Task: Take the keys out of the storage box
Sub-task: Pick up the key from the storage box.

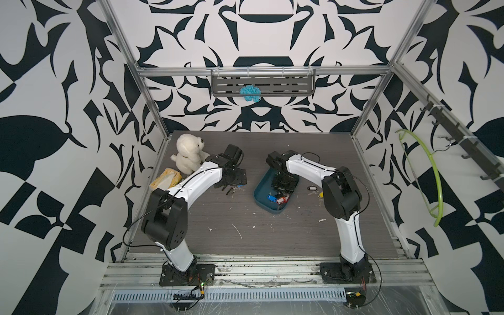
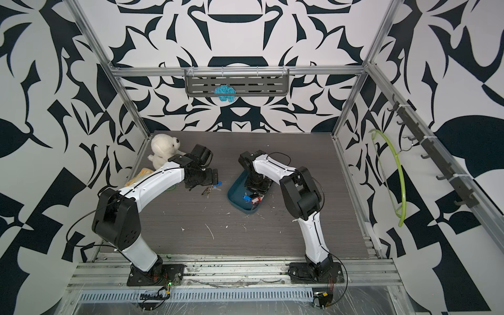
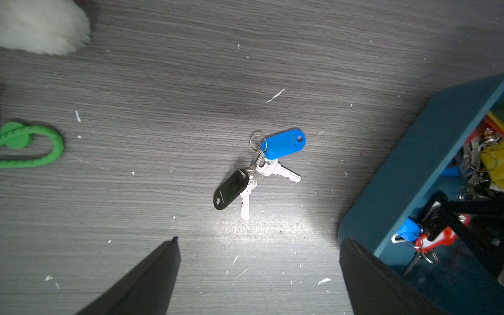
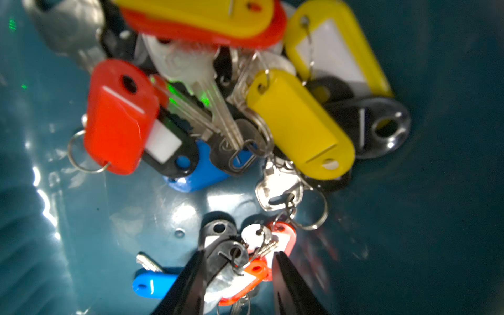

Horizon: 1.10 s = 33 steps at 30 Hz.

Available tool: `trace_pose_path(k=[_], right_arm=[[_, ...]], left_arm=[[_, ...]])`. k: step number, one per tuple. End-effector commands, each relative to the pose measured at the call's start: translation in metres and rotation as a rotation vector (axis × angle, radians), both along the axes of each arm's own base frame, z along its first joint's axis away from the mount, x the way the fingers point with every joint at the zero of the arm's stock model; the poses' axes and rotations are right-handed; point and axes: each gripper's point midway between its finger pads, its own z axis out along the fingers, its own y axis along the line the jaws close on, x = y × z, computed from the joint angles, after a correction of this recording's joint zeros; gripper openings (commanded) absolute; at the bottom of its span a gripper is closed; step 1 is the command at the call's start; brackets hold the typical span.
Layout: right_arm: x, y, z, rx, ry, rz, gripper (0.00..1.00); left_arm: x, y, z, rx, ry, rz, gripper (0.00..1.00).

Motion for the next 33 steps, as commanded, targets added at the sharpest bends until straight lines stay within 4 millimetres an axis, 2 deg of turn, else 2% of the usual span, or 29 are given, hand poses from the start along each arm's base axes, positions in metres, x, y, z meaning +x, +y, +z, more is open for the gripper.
trace_pose_path(k=[1, 9, 15, 19, 26, 33], right_arm=[[0.007, -0.002, 0.018, -0.016, -0.046, -0.007, 0.39], [0.008, -0.003, 0.016, -0.022, -0.047, 0.006, 0.22], [0.01, -0.002, 0.018, -0.017, -0.056, 0.019, 0.01], [0.011, 0.0, 0.027, -0.001, -0.078, 0.029, 0.0], [0.011, 0.002, 0.061, 0.045, -0.151, 0.044, 0.0], [0.015, 0.004, 0.118, 0.132, -0.282, 0.059, 0.0]], left_arm=[[0.002, -0.002, 0.005, -0.013, -0.005, -0.01, 1.0], [0.002, -0.002, 0.006, -0.014, -0.004, -0.011, 1.0], [0.0, 0.0, 0.006, -0.008, 0.0, -0.011, 1.0], [0.0, 0.0, 0.008, -0.007, -0.003, -0.011, 1.0], [0.0, 0.0, 0.013, -0.01, -0.011, -0.009, 1.0], [-0.001, -0.001, 0.018, -0.021, -0.01, -0.006, 0.99]])
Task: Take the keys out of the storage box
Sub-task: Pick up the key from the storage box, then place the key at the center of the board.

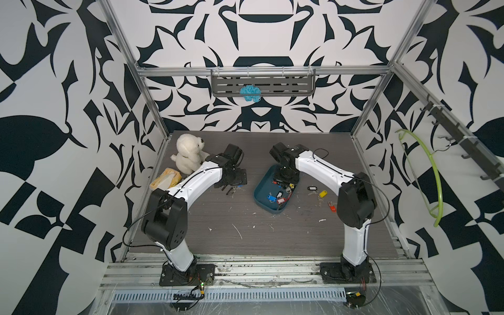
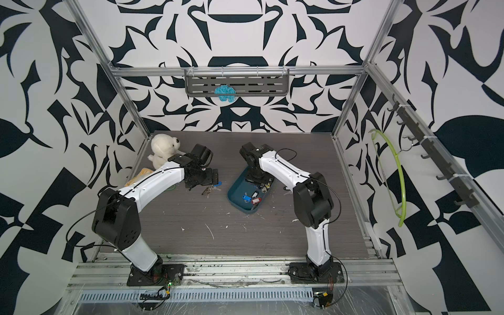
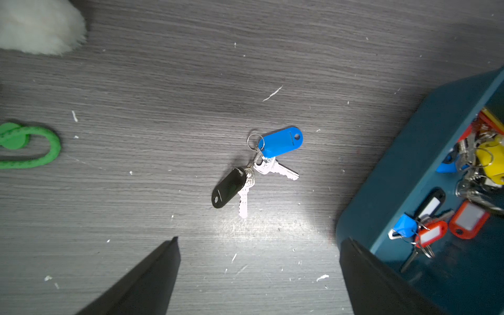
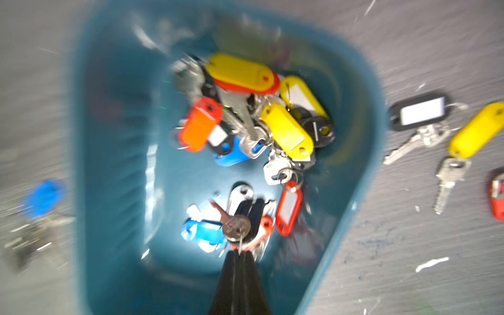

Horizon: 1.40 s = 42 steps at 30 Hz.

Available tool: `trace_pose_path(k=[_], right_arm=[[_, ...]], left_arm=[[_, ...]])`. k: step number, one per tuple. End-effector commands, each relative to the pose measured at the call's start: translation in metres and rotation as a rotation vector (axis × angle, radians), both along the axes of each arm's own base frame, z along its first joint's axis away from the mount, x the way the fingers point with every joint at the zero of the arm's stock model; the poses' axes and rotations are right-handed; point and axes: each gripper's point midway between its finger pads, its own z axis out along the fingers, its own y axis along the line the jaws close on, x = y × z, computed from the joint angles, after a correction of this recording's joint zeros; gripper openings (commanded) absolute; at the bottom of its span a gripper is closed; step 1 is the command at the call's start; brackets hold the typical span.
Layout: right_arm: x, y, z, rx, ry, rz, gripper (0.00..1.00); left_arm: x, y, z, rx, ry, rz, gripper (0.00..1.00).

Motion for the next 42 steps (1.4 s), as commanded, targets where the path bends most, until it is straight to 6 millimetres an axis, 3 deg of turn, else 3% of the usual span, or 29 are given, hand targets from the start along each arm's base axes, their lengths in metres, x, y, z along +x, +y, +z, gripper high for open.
trace_pose_path(k=[1, 5, 10, 17, 21, 26, 36, 39, 42], right_arm=[[0.005, -0.001, 0.041, 0.038, -0.093, 0.018, 0.0], [0.012, -0.017, 0.066, 0.054, -0.141, 0.01, 0.0], [0.021, -0.066, 0.072, 0.035, -0.163, -0.024, 0.0], [0.019, -0.169, 0.051, -0.016, -0.163, -0.164, 0.0], [0.019, -0.21, 0.034, -0.083, -0.169, -0.202, 0.0], [0.029, -0.235, 0.004, -0.117, -0.139, -0.247, 0.0], [0.044, -0.258, -0.038, -0.157, -0.084, -0.281, 0.01], [0.044, -0.251, -0.043, -0.113, -0.086, -0.253, 0.35], [0.04, -0.247, -0.039, -0.084, -0.118, -0.252, 0.6]], left_arm=[[-0.001, 0.0, 0.016, -0.017, -0.013, 0.001, 0.99], [-0.002, 0.0, 0.02, -0.028, -0.016, 0.005, 0.98], [-0.003, -0.001, 0.023, -0.032, -0.02, 0.004, 0.97], [-0.005, -0.001, 0.027, -0.037, -0.034, 0.014, 0.97], [-0.002, -0.005, 0.03, -0.053, -0.049, 0.02, 0.96], [0.001, -0.019, 0.032, -0.067, -0.053, 0.002, 0.96], [-0.002, -0.057, 0.039, -0.067, -0.073, -0.067, 0.95], [-0.003, -0.075, 0.041, -0.075, -0.075, -0.1, 0.94], [-0.004, -0.093, 0.042, -0.077, -0.081, -0.137, 0.92]])
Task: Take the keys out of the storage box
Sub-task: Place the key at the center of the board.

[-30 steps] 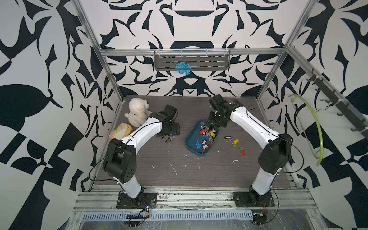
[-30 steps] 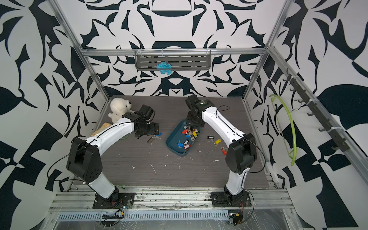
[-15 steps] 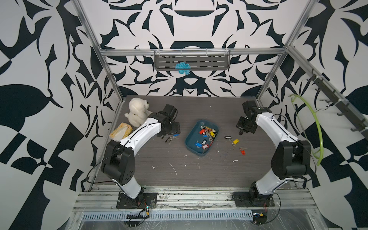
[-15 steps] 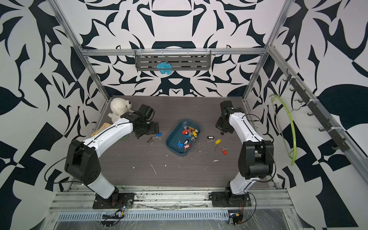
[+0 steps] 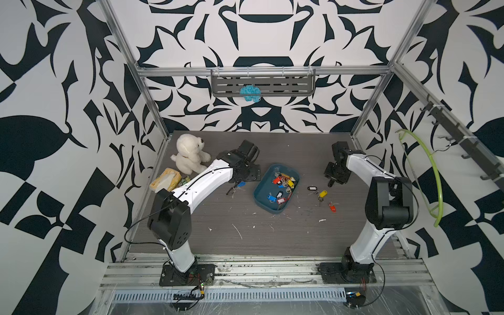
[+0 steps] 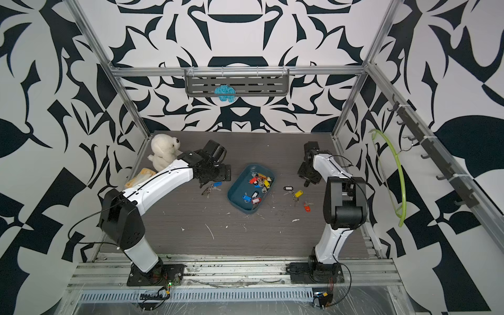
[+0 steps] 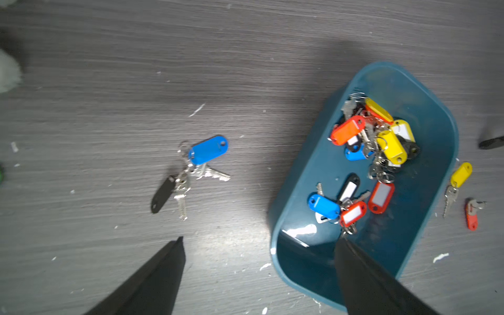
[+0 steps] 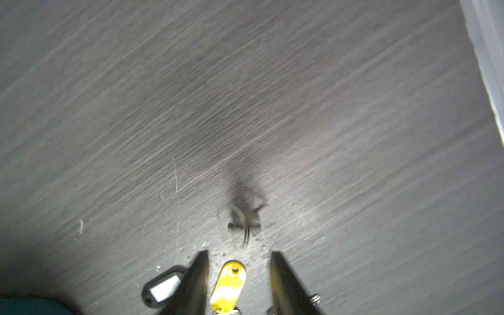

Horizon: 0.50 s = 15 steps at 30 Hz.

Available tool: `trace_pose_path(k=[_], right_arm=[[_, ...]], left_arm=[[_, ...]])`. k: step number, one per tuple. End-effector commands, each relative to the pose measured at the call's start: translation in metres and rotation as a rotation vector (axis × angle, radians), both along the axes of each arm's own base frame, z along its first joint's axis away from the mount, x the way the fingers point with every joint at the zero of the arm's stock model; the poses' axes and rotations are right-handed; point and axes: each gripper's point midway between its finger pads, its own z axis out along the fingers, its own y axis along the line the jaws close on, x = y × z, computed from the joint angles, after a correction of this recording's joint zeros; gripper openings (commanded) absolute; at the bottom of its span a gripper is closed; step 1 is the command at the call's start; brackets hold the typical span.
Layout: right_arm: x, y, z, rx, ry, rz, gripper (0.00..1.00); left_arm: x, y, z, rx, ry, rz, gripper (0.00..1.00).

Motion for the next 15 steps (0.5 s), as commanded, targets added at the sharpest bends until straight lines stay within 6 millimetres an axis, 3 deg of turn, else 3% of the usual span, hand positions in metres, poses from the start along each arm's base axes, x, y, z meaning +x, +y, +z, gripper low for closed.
trace_pose_path(k=[1, 7, 12, 15], right_arm=[[-0.003, 0.004, 0.015, 0.024, -0.058, 0.026, 0.65], [-0.022, 0.01, 0.045, 0.05, -0.115, 0.036, 0.71], [-0.046, 0.023, 0.065, 0.121, -0.196, 0.05, 0.62], [-0.058, 0.031, 0.073, 0.166, -0.249, 0.057, 0.56]], left_arm=[[0.001, -0.019, 0.004, 0.002, -0.01, -0.033, 0.92], [0.011, -0.047, 0.014, -0.005, -0.045, -0.092, 0.86], [0.018, -0.078, 0.02, 0.004, -0.091, -0.181, 0.8], [0.015, -0.096, 0.01, 0.043, -0.08, -0.252, 0.76]])
